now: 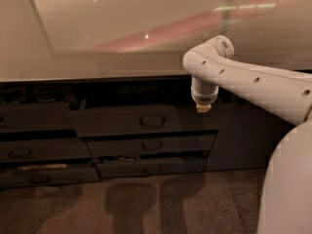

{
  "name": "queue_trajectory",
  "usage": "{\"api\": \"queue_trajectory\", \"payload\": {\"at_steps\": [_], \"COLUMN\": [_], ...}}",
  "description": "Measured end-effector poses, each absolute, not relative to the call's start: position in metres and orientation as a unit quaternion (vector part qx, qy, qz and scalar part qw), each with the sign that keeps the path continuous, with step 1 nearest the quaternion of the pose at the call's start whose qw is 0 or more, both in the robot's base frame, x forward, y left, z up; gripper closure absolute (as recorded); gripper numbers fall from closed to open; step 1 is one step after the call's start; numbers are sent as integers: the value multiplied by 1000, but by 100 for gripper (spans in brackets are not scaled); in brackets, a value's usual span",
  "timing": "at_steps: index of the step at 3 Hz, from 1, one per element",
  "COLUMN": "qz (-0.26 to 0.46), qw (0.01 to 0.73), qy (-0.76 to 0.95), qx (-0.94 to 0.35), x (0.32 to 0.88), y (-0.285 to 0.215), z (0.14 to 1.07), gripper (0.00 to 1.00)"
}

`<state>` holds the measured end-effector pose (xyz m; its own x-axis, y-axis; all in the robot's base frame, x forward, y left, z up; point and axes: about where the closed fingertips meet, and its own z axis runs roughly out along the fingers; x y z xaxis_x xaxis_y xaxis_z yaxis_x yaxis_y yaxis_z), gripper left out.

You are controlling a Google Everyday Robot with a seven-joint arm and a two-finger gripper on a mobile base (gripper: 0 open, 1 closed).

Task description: Open top drawer

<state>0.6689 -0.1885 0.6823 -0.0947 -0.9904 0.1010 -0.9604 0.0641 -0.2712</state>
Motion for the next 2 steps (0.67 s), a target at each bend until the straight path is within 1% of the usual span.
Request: {"api": "queue_trajectory", "payload": {"at_steps": [2], "qz": [-135], "qw": [51], "qy": [725], "qx": [-673], "x": [660], "y": [-187], "z": [675], "gripper": [100]}}
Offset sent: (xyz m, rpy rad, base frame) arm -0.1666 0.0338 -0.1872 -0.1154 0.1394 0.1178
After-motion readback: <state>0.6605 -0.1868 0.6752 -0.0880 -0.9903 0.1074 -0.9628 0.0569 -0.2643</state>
